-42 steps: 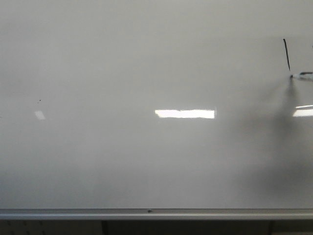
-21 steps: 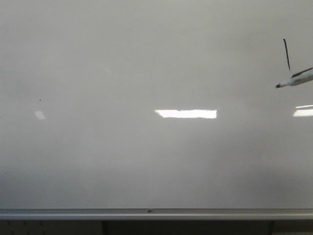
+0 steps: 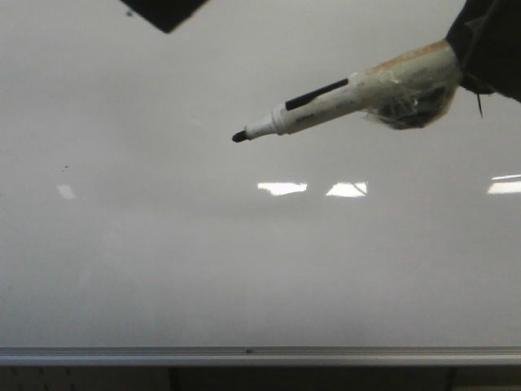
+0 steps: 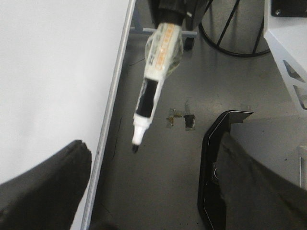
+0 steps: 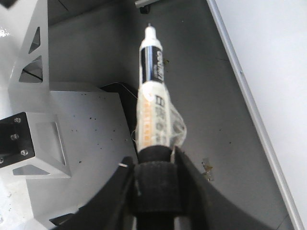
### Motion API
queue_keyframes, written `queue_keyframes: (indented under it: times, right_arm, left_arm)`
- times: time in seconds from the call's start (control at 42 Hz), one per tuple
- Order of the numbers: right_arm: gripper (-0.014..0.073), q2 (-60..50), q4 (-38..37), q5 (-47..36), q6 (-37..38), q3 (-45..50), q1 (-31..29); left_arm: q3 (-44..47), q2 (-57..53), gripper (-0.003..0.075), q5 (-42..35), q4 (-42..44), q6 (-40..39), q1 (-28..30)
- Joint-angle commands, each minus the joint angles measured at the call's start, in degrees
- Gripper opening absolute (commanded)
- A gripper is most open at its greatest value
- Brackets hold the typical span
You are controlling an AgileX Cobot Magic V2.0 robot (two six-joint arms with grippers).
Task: Write number 1 on whiteboard
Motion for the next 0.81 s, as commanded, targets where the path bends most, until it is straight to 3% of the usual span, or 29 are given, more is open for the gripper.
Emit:
queue_keyframes:
  times: [0.0, 0.547, 0.666, 0.785]
  right_arm:
    - [0.0029, -1.3, 3.9, 4.4, -1.8, -1.9, 0.0]
    - [0.0029, -1.3, 4.0, 4.4, -2.1, -1.9, 0.0]
    - [0.0029, -1.3, 4.0, 4.4, -2.1, -1.9, 0.0]
    - [0.0029, -1.3, 4.0, 4.4, -2.1, -1.9, 0.0]
  left_arm:
    - [-4.0, 2.0, 0.0526, -2.7, -2.1, 0.5, -2.4]
    - [-7.6, 11.7, 0.0518, -2.5, -1.6, 0.7, -4.3]
    - [-7.6, 11.7, 0.0437, -2.1, -1.5, 0.7, -4.3]
    - [-7.6, 11.7, 0.0307, -2.2, -1.5, 0.7, -4.3]
